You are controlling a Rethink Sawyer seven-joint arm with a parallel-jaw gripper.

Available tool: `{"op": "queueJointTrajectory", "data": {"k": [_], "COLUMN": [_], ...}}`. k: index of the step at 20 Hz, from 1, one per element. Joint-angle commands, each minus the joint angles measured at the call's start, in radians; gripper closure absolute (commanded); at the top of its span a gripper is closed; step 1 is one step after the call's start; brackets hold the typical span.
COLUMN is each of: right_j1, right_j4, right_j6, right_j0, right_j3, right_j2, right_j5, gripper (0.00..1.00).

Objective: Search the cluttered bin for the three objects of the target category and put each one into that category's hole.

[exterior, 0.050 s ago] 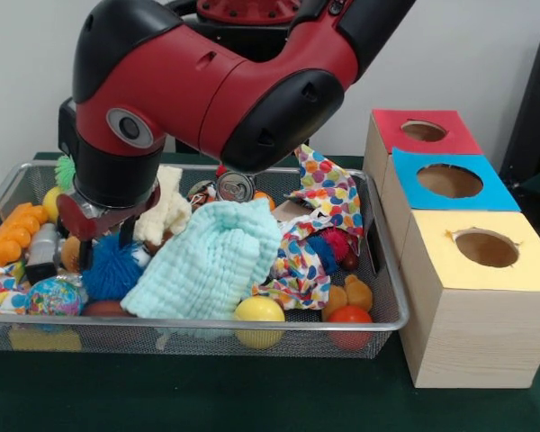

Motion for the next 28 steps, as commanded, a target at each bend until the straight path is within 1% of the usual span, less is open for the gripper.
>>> {"op": "queueJointTrajectory", "data": {"k": [1,6,8,9,16,19,22,24,26,27,28], "right_j1": [0.028,0.036,0.036,0.039,0.051,0.06,0.06,0.048,0.015,-0.027,-0.061], "right_j4": [0.088,0.094,0.095,0.093,0.089,0.082,0.082,0.087,0.102,0.106,0.104], "right_j6": [0.161,0.16,0.152,0.152,0.146,0.156,0.154,0.16,0.165,0.155,0.164], "right_j0": [-0.039,-0.042,-0.04,-0.041,-0.053,-0.057,-0.064,-0.062,-0.048,-0.021,-0.015], "right_j3": [-0.135,-0.153,-0.146,-0.148,-0.158,-0.163,-0.162,-0.145,-0.107,-0.05,-0.031], "right_j2": [0.148,0.148,0.148,0.146,0.142,0.132,0.122,0.111,0.094,0.08,0.064], "right_j5": [-0.113,-0.106,-0.104,-0.105,-0.1,-0.102,-0.083,-0.06,-0.02,-0.019,-0.041], "gripper": [0.0,0.0,0.0,1.0,1.0,1.0,1.0,1.0,1.0,1.0,1.0]}}
